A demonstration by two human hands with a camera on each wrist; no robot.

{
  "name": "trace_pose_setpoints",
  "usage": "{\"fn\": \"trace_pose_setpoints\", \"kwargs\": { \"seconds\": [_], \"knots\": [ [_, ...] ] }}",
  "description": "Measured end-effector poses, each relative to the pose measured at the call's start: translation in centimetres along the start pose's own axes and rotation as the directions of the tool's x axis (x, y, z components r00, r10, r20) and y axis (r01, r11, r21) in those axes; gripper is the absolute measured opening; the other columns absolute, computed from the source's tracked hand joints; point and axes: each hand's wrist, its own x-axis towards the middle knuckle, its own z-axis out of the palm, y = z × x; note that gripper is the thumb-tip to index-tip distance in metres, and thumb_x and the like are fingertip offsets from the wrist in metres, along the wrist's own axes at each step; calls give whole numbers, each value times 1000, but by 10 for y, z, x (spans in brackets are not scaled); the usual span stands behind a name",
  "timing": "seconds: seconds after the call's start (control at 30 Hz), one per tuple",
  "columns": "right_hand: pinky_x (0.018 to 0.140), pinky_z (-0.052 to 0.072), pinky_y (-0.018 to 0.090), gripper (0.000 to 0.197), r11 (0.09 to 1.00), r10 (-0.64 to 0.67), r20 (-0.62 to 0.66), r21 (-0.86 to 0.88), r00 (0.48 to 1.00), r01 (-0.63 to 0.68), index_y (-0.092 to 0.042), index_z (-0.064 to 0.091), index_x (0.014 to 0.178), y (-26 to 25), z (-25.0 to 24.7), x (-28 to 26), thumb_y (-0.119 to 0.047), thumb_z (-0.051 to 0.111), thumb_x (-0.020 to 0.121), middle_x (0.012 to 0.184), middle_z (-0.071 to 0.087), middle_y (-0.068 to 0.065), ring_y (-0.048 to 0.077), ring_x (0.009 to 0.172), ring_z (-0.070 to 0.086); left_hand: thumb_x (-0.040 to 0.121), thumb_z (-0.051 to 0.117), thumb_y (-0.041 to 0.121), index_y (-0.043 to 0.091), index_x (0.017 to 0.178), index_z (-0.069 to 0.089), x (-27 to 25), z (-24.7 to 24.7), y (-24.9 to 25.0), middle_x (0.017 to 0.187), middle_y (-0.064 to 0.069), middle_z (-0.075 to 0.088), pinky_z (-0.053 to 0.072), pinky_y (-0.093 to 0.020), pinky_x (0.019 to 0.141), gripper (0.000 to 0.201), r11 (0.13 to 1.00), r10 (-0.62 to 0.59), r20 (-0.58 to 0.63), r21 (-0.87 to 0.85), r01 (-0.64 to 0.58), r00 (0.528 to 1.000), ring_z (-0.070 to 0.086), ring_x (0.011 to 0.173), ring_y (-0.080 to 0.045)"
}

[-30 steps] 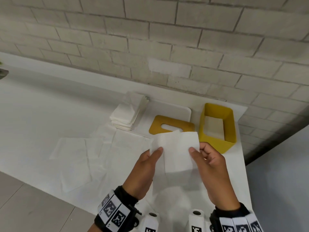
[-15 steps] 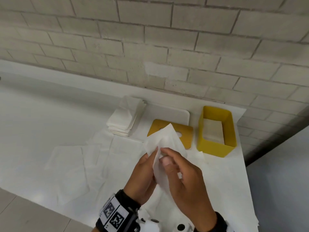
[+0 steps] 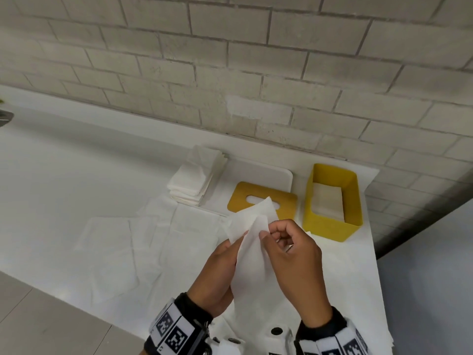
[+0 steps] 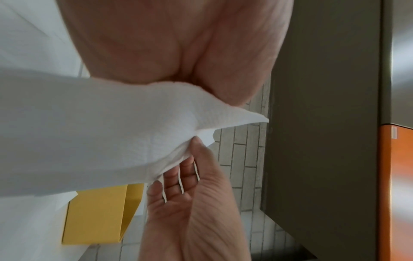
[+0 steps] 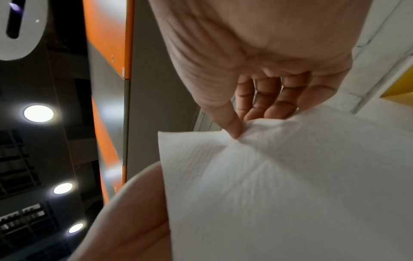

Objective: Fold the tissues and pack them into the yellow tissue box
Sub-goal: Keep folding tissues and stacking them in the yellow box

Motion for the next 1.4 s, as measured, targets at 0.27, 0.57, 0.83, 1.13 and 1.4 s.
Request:
{"fn": "trace_pose_setpoints", "kwargs": {
  "seconds": [0.27, 0.57, 0.83, 1.13, 1.4],
  "knots": [
    [70, 51, 24, 8, 949, 98, 105, 289, 990, -124, -22, 68, 86, -10, -20, 1, -20, 71, 93, 77, 70, -1, 11, 72, 63, 86, 55, 32, 17, 111, 80, -9, -7, -1, 120, -10, 76, 60, -28, 84, 38, 999, 33, -22, 21, -32, 999, 74, 109, -22],
    [76, 56, 32, 6, 950, 122, 45, 285, 992, -130, -27, 70, 89, -11, -24, -9, -22, 72, 93, 81, 73, -3, 16, 80, 69, 98, 44, 54, 37, 109, 81, -19, -1, 0, 125, -1, 74, 56, -24, 93, 42, 999, 16, 49, 51, -19, 999, 69, 119, -14],
    [75, 55, 32, 9, 949, 117, 30, 290, 993, -120, -30, 68, 96, -14, -32, -15, -22, 71, 93, 81, 73, -3, 17, 79, 69, 93, 69, 41, 27, 122, 75, -20, -6, -17, 128, -6, 73, 49, -49, 109, 33, 963, 61, 51, 260, -73, 997, 67, 122, -25],
    [94, 44, 16, 66, 999, -34, 135, 14, 990, 33, -47, 46, 138, 2, -56, -11, -24, 78, 86, 135, 53, -29, -6, 124, 50, 106, 51, 37, 13, 106, 75, -8, -7, -9, 101, -10, 78, 56, -46, 93, 34, 671, 116, 45, 733, -111, 992, 74, 97, -23],
    [78, 50, 23, 12, 983, -103, 331, -112, 938, 147, -29, 71, 95, 13, -61, 7, -18, 73, 90, 94, 71, -16, 5, 91, 65, 104, 54, 28, 20, 111, 67, 22, -12, 2, 78, 13, 64, 38, -18, 62, 17, 109, 79, 388, 912, -395, 918, 60, 73, -9]
  ]
}}
